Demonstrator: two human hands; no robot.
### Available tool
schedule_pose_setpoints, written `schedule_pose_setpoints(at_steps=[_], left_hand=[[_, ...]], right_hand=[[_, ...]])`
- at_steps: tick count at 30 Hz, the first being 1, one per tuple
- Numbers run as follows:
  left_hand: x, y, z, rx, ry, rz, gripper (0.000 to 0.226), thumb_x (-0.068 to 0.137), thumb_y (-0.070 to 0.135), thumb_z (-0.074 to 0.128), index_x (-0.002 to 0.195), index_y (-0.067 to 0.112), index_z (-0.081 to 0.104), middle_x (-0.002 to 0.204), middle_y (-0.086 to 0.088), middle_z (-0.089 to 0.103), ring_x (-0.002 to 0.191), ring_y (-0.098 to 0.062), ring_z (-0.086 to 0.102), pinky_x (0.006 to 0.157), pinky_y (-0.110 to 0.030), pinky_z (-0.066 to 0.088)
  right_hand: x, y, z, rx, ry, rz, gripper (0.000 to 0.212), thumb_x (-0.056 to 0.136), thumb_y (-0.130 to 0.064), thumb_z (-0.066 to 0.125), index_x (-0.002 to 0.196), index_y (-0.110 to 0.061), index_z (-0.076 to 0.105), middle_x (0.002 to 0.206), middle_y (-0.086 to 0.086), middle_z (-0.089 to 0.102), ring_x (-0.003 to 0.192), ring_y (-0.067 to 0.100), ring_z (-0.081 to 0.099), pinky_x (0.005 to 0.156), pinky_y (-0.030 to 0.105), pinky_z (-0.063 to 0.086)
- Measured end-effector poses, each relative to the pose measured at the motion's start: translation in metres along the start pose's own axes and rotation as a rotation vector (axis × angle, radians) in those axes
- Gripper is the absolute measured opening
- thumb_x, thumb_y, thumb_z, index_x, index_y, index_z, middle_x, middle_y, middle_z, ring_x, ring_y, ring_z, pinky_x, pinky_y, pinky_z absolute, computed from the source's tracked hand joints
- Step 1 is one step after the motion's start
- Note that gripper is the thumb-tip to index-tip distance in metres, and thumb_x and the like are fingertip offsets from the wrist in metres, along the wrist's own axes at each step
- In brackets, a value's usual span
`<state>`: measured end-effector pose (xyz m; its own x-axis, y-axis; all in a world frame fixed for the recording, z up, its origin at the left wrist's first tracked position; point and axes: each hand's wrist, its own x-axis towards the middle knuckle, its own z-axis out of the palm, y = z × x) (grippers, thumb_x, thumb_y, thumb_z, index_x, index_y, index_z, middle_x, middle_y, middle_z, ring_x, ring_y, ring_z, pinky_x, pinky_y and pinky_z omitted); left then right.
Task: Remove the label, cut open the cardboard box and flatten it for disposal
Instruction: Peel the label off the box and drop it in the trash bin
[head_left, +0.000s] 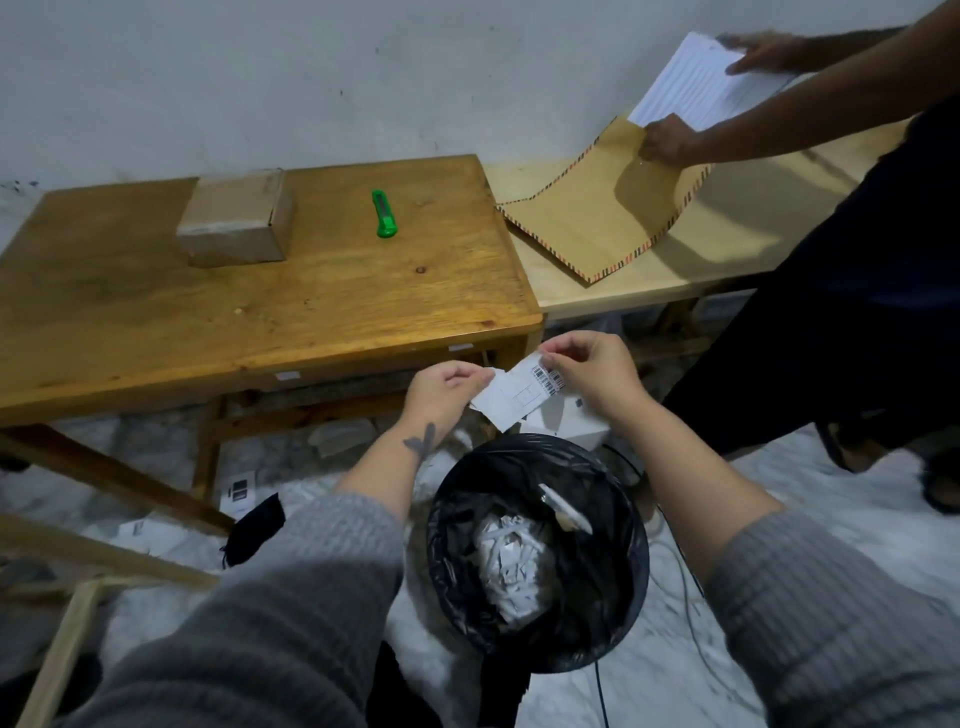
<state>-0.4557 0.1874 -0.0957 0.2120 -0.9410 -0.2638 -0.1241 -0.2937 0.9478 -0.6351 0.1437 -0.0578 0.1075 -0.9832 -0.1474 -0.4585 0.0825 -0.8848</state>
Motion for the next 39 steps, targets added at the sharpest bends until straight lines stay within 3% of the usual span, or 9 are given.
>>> schedule_pose_setpoints(at_steps=[11,14,17,20,25,28,30,34,39], left_hand=[[0.006,0.01,0.012,0.073,-0.169,-0.006,0.013,0.089,0.011,0.064,0.102,0.011,0.069,0.096,-0.006,0.073,0.088,-0.015,0.069,0.077,-0.024,0.055],[0.01,0.011,0.016,0.125,-0.173,0.017,0.011,0.092,0.014,0.06,0.099,0.017,0.067,0.101,-0.006,0.072,0.097,-0.018,0.066,0.084,-0.029,0.053],[0.013,0.013,0.017,0.139,-0.151,0.053,0.011,0.092,0.015,0.06,0.099,0.018,0.067,0.1,-0.007,0.071,0.096,-0.019,0.065,0.086,-0.032,0.052],[0.015,0.016,0.018,0.119,-0.111,0.079,0.012,0.092,0.014,0.061,0.102,0.014,0.067,0.096,-0.007,0.07,0.092,-0.019,0.065,0.078,-0.027,0.052],[0.014,0.015,0.022,0.126,-0.033,0.149,0.008,0.09,0.013,0.063,0.094,0.019,0.066,0.09,-0.001,0.067,0.089,-0.015,0.063,0.079,-0.025,0.051],[0.013,0.014,0.023,0.121,-0.06,0.154,0.008,0.09,0.013,0.063,0.096,0.017,0.067,0.089,0.0,0.067,0.086,-0.013,0.062,0.077,-0.023,0.051],[0.011,0.014,0.024,0.122,-0.081,0.155,0.008,0.09,0.013,0.063,0.097,0.015,0.067,0.086,0.002,0.066,0.083,-0.01,0.061,0.075,-0.02,0.049],[0.011,0.013,0.026,0.107,-0.071,0.152,0.01,0.089,0.011,0.064,0.097,0.014,0.069,0.093,-0.001,0.069,0.088,-0.012,0.063,0.076,-0.022,0.05],[0.009,0.009,0.028,0.205,0.012,0.205,0.009,0.086,0.017,0.068,0.093,0.022,0.066,0.092,0.001,0.067,0.087,-0.014,0.062,0.075,-0.024,0.051]], right_hand=[[0.001,0.011,-0.001,-0.024,0.17,-0.042,0.016,0.081,-0.007,0.07,0.087,-0.017,0.059,0.077,-0.001,0.059,0.067,0.007,0.054,0.059,0.014,0.041],[0.003,0.021,0.002,-0.252,0.193,-0.124,0.006,0.083,-0.02,0.069,0.088,-0.024,0.07,0.095,-0.006,0.056,0.089,0.01,0.052,0.079,0.025,0.044],[0.001,0.033,0.006,-0.443,0.082,-0.154,0.028,0.084,-0.044,0.063,0.108,-0.032,0.07,0.117,-0.011,0.052,0.115,0.012,0.039,0.1,0.035,0.034],[-0.003,0.039,0.01,-0.354,0.0,-0.112,0.04,0.08,-0.056,0.059,0.111,-0.033,0.069,0.119,-0.013,0.065,0.114,0.01,0.053,0.103,0.043,0.04],[-0.005,0.038,0.012,-0.11,0.0,-0.065,0.023,0.083,-0.037,0.066,0.102,-0.028,0.072,0.103,-0.013,0.071,0.101,0.005,0.062,0.099,0.042,0.047],[-0.003,0.037,0.01,-0.18,0.003,-0.117,0.044,0.081,-0.047,0.064,0.122,-0.034,0.061,0.13,-0.012,0.059,0.126,0.013,0.047,0.109,0.051,0.035],[-0.003,0.034,0.008,-0.273,-0.003,-0.131,0.04,0.084,-0.046,0.062,0.123,-0.036,0.06,0.136,-0.013,0.054,0.132,0.014,0.038,0.116,0.057,0.012],[-0.009,0.028,0.009,-0.233,-0.042,-0.099,0.017,0.088,-0.038,0.059,0.099,-0.032,0.07,0.108,-0.012,0.069,0.11,0.009,0.053,0.114,0.059,-0.006],[-0.006,0.026,0.011,-0.22,0.0,-0.05,0.012,0.083,-0.037,0.066,0.072,-0.034,0.069,0.08,-0.017,0.067,0.092,0.009,0.058,0.112,0.055,0.021]])
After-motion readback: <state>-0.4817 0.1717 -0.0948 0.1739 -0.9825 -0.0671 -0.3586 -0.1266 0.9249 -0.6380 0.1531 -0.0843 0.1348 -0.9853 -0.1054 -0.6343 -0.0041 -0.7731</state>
